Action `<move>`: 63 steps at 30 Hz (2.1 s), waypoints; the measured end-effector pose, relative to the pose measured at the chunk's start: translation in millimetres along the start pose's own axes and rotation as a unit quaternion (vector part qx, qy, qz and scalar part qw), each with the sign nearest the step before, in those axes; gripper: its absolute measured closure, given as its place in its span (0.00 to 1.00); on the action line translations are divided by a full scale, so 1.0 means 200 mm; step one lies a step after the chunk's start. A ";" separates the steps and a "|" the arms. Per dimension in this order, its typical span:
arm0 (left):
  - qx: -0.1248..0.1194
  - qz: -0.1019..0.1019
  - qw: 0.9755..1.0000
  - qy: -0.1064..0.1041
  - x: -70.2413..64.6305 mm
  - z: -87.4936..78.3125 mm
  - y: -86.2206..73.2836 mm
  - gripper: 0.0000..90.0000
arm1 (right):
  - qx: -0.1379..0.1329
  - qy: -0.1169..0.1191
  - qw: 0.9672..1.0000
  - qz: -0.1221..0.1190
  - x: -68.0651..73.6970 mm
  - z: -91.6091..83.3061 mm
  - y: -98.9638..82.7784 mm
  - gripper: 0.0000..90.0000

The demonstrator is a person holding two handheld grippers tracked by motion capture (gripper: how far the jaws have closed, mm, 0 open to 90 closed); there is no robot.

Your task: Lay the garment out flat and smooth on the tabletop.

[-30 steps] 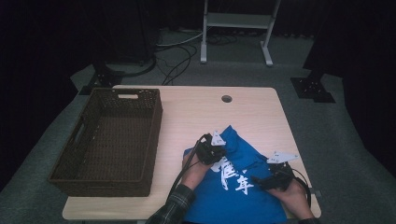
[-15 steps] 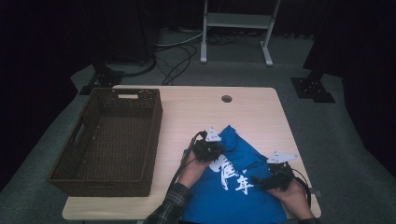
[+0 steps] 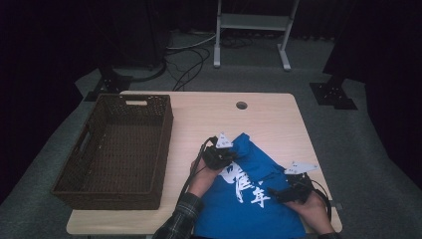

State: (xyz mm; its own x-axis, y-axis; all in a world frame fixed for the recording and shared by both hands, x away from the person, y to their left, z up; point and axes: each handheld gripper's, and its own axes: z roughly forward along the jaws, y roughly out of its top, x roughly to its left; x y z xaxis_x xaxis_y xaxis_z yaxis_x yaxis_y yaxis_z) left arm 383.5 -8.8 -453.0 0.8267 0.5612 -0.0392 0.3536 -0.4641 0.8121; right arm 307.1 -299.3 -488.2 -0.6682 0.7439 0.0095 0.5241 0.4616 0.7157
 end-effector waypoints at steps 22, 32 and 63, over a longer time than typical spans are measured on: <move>-0.012 -0.022 1.000 0.009 0.13 -0.04 0.04 0.92 | 0.000 0.000 1.000 -0.001 0.00 0.00 0.00 0.00; -0.019 -0.030 0.999 0.016 0.18 -0.04 0.05 0.92 | 0.000 0.000 1.000 -0.001 0.00 0.00 0.00 0.00; -0.035 -0.047 0.998 0.039 0.31 -0.06 0.10 0.92 | 0.000 0.000 1.000 -0.001 0.00 0.00 0.00 0.00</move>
State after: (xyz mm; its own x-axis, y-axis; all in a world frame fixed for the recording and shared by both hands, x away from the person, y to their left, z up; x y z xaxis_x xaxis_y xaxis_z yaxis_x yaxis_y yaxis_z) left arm 436.2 24.5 -433.0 0.7539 0.6526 -0.0749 0.3951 -0.3594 0.8454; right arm 307.2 -299.5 -488.3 -0.6692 0.7430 0.0079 0.5223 0.4629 0.7162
